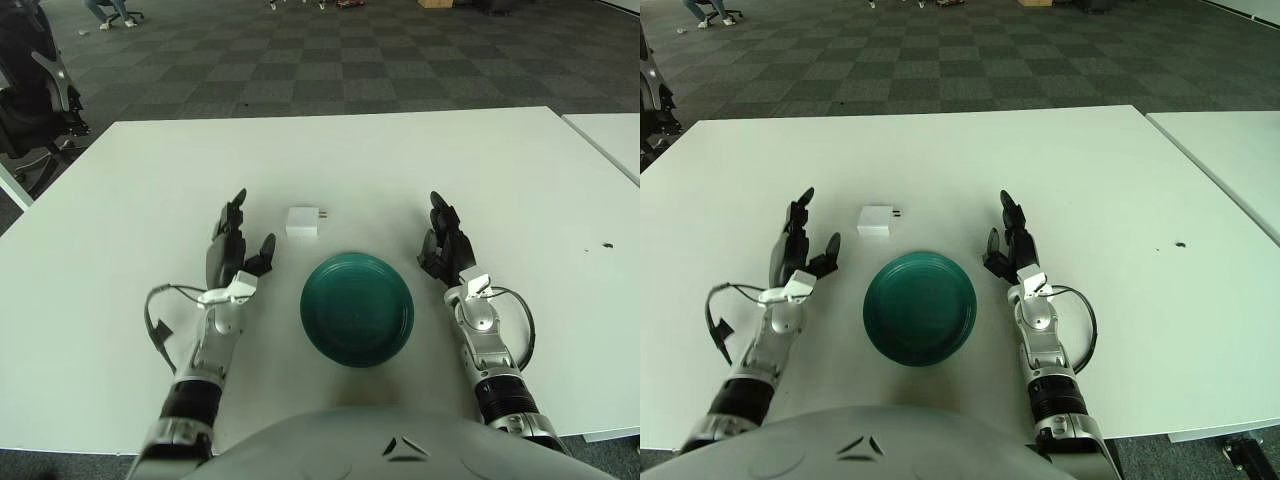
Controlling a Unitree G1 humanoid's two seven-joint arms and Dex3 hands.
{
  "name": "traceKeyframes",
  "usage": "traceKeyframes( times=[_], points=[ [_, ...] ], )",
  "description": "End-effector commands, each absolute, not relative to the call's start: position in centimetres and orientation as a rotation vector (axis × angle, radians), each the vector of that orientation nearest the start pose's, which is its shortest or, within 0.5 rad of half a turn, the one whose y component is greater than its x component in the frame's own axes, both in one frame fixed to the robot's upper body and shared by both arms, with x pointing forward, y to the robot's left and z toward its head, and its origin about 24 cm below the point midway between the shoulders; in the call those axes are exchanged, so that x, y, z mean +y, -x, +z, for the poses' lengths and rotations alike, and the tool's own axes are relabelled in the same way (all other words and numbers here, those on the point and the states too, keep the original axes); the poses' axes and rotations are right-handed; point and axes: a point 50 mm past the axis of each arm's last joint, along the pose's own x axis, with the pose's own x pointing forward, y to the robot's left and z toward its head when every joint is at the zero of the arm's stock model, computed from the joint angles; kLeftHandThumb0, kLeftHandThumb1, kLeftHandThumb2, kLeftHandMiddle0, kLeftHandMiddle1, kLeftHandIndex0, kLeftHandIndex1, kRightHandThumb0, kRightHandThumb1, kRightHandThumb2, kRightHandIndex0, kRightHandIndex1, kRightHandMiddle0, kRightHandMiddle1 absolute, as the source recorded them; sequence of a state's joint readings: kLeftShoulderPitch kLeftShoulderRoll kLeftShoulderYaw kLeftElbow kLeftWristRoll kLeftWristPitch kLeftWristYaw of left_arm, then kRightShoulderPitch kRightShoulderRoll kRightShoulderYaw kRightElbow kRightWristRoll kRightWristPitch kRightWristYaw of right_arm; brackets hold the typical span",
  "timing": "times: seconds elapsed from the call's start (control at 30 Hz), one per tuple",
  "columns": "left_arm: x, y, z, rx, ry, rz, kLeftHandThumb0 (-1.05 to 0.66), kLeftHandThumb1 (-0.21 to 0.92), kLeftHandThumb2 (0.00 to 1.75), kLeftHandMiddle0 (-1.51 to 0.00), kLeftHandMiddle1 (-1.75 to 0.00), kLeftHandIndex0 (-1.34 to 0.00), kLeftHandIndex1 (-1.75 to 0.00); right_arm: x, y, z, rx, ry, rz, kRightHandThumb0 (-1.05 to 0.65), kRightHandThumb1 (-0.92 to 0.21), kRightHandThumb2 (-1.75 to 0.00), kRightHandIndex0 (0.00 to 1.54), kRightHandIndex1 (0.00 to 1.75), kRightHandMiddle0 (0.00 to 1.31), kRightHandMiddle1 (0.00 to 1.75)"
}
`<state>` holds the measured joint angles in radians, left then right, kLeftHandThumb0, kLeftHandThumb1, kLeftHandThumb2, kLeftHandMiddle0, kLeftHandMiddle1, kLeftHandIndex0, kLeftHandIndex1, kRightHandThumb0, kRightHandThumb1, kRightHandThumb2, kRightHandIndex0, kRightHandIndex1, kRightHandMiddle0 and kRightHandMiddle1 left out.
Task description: Put the charger into the plate.
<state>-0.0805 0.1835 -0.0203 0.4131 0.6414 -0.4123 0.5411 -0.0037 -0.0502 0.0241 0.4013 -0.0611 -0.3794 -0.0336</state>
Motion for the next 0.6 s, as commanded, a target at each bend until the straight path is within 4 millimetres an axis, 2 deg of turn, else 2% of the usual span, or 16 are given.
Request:
traceKeyframes(
  times=[0.0,0.13,0.23,0.47,0.57],
  points=[
    [18.0,-27.3,4.3,-0.432,-0.857,0.247,-1.0,0.92,0.73,-0.29,-0.01,0.0,-0.8,-14.8,-20.9,-5.9,0.257,0.082,0.011,-0.87,-0.92,-1.06,0.05,0.01,0.0,0.13],
    [17.5,-29.0,6.7,-0.52,-0.961,0.206,-1.04,0.92,0.69,-0.23,0.0,0.0,-0.76,-14.7,-21.1,-5.9,0.259,0.09,0.009,-0.87,-0.92,-1.06,0.05,0.01,0.0,0.14],
    [16.9,-30.4,8.2,-0.555,-1.056,0.126,-1.05,0.92,0.67,-0.21,0.0,0.0,-0.81,-14.7,-21.2,-6.1,0.266,0.091,0.004,-0.87,-0.92,-1.06,0.05,0.0,0.0,0.14],
    [16.0,-32.4,9.8,-0.56,-1.231,-0.03,-1.05,0.92,0.62,-0.17,0.0,-0.04,-0.94,-14.5,-21.4,-6.3,0.271,0.084,-0.003,-0.87,-0.92,-1.07,0.04,0.0,0.0,0.14],
    [15.6,-33.3,9.6,-0.533,-1.286,-0.141,-1.05,0.92,0.6,-0.17,0.0,-0.05,-0.97,-14.4,-21.4,-6.4,0.278,0.084,-0.005,-0.87,-0.92,-1.07,0.04,0.0,0.0,0.14]
  ],
)
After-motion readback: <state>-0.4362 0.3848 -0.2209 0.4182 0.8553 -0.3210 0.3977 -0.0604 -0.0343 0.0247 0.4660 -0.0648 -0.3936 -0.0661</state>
